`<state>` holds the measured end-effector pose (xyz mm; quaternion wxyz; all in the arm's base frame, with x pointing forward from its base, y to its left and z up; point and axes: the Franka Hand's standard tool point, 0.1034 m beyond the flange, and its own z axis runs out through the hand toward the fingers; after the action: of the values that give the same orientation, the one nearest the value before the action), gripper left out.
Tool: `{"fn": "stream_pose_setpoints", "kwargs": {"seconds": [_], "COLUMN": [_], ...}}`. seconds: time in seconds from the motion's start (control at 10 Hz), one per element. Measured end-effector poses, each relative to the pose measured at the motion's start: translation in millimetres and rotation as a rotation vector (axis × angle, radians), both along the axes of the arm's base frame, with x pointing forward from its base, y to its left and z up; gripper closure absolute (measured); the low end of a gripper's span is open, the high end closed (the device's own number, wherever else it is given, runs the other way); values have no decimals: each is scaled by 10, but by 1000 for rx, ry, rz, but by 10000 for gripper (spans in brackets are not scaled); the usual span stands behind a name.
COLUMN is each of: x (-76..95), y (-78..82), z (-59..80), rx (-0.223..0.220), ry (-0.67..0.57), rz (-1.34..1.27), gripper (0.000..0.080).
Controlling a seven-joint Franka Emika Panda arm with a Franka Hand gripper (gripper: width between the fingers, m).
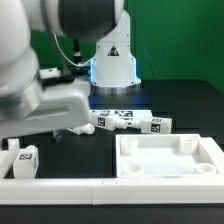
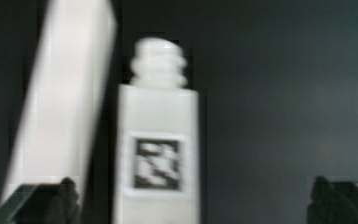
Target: Assemble one leg
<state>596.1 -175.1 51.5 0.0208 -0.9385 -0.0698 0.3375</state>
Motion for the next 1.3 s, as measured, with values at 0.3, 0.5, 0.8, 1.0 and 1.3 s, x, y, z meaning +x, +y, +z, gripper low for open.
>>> {"fn": "stream_pose_setpoints", "kwargs": {"seconds": [0.3, 0.5, 0.8, 1.0, 1.3], "x": [-115, -200, -191, -70, 8], "y": [206, 216, 158, 96, 88], "z": [123, 136, -2, -84, -168], "rx": [-43, -32, -49, -59, -63], "ry": [71, 69, 76, -13, -91], "rz": [7, 7, -10, 1, 22], "gripper": [150, 150, 150, 150, 150]}}
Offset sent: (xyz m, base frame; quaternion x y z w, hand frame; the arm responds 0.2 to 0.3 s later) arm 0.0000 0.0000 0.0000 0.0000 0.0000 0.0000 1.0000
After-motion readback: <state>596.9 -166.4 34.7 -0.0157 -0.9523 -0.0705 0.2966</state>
